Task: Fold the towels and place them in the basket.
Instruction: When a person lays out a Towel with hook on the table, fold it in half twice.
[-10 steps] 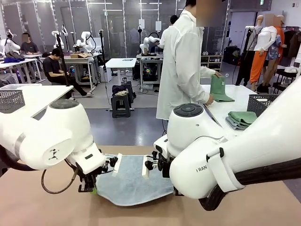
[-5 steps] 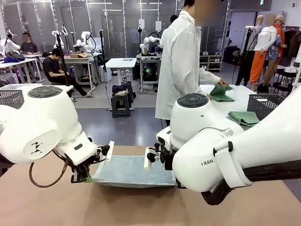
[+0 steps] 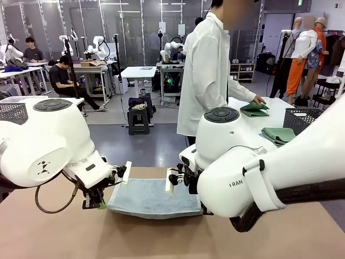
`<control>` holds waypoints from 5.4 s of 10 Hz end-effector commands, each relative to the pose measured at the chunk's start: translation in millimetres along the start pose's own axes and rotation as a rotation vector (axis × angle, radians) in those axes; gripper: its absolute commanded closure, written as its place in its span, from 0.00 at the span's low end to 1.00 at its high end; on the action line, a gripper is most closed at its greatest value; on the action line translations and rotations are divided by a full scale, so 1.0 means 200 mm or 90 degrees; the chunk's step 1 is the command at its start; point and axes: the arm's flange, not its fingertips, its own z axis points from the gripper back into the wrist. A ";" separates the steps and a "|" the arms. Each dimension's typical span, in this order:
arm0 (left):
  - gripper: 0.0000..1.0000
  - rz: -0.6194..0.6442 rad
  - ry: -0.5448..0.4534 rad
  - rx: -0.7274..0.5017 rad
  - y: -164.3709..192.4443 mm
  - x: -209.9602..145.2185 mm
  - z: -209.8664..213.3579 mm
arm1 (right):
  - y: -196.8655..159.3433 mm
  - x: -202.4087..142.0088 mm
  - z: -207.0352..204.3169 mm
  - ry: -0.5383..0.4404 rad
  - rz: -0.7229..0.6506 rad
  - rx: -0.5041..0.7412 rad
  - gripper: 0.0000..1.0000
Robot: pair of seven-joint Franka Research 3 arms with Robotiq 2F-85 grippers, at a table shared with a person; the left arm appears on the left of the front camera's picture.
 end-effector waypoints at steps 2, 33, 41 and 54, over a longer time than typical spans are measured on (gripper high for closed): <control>0.94 -0.003 -0.015 -0.006 0.19 0.00 0.01 | -0.22 0.03 -0.05 -0.055 0.039 0.033 0.97; 0.14 0.037 -0.061 -0.049 1.00 -0.12 -0.11 | -0.97 -0.03 -0.17 -0.024 -0.017 0.051 0.12; 0.14 0.023 -0.318 -0.006 0.53 -0.61 0.56 | -0.49 -0.20 0.50 -0.123 -0.403 0.191 0.12; 0.14 0.133 -0.518 -0.077 0.51 -1.13 0.34 | -0.48 -0.01 0.13 -0.112 -0.859 0.197 0.00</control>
